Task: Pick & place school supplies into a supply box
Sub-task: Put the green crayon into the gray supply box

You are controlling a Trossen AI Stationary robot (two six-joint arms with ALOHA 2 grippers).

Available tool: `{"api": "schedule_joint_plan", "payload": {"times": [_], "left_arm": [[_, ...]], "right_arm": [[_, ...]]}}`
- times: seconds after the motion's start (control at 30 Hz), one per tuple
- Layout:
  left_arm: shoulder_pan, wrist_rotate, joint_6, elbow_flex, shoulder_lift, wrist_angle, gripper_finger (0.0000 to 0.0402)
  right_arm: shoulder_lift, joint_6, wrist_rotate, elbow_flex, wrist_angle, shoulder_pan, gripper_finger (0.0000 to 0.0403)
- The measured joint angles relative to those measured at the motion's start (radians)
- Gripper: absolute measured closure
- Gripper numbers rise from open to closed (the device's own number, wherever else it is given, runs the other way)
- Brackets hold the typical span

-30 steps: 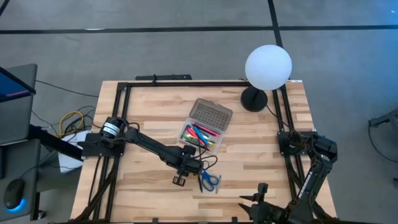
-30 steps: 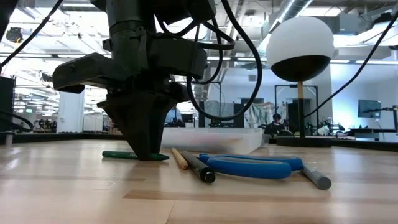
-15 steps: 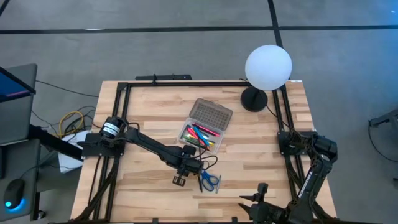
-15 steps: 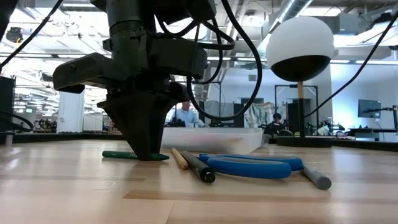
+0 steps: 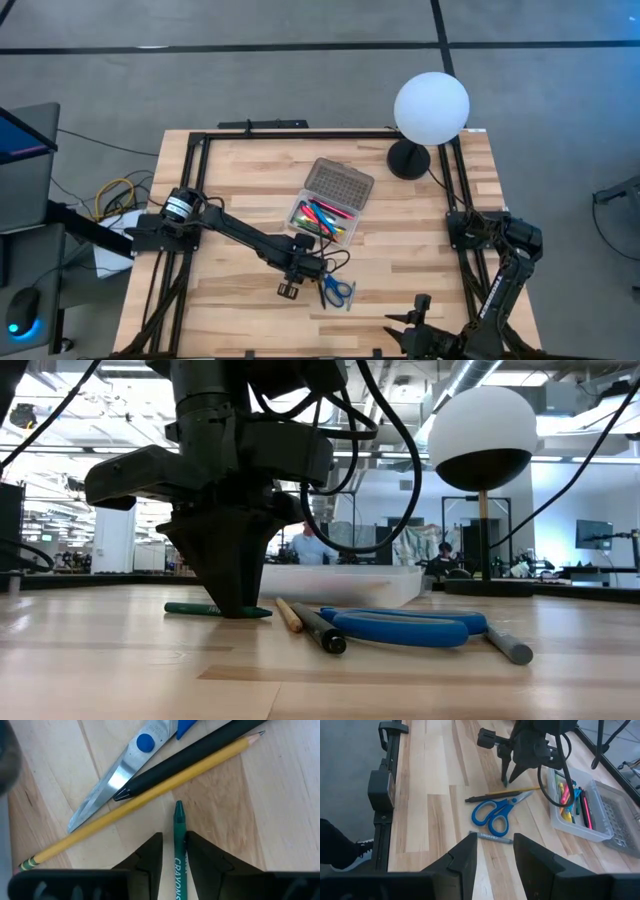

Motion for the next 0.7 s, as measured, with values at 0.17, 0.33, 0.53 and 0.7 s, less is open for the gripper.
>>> {"api": "schedule_joint_plan", "payload": {"times": [0.17, 0.33, 0.53, 0.7], "left_arm": [[-0.001, -0.004, 0.0, 0.0, 0.0, 0.002, 0.034], [-0.002, 0.001, -0.001, 0.0, 0.0, 0.004, 0.0367], [-0.001, 0.0, -0.002, 0.0, 0.0, 0.005, 0.0366], [-0.001, -0.001, -0.006, 0.0, 0.0, 0.005, 0.0361]], "right_arm": [[0.0, 0.0, 0.0, 0.0, 0.0, 0.0, 0.0282], [0.0, 0.0, 0.0, 0.0, 0.0, 0.0, 0.0282], [0.0, 0.0, 0.0, 0.0, 0.0, 0.0, 0.0282], [0.0, 0.0, 0.0, 0.0, 0.0, 0.0, 0.0282]]}}
